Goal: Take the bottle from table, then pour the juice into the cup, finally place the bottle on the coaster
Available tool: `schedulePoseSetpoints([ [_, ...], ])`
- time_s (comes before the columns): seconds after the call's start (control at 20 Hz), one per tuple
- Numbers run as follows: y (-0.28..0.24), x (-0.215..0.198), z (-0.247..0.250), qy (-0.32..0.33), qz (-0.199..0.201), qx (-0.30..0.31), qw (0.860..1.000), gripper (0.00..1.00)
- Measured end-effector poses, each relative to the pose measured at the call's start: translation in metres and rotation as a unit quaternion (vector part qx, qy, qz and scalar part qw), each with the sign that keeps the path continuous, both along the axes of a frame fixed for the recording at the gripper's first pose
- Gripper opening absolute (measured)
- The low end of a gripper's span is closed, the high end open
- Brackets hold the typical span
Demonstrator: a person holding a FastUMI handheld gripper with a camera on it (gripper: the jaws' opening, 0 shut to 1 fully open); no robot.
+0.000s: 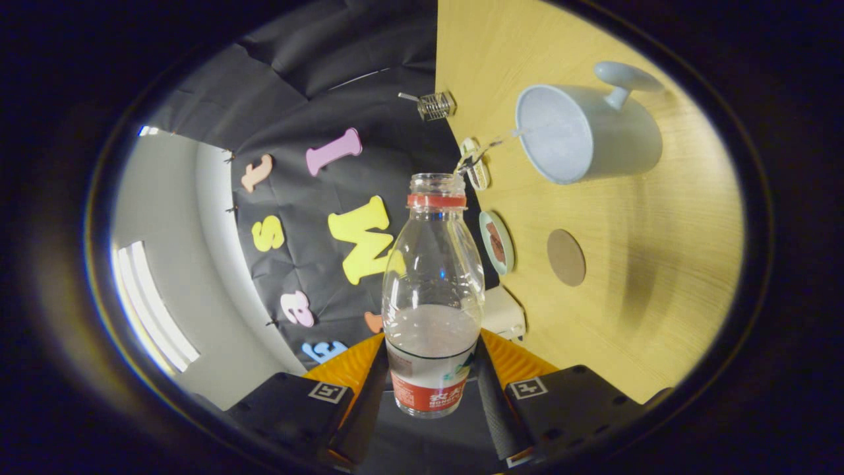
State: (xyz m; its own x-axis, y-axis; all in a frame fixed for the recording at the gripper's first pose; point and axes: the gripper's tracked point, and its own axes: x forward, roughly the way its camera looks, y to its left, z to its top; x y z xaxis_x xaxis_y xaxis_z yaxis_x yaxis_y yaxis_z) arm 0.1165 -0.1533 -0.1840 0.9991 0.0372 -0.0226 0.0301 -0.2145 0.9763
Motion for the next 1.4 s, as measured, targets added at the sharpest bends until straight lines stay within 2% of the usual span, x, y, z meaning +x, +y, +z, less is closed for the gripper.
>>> schedulePoseSetpoints([
  [0.65,0.002,0.006,0.008,-0.001,0.008,0.033,0.999,0.74],
  [1.4,-0.005,0.008,0.020,-0.002,-0.015,0.107,0.994,0.74],
])
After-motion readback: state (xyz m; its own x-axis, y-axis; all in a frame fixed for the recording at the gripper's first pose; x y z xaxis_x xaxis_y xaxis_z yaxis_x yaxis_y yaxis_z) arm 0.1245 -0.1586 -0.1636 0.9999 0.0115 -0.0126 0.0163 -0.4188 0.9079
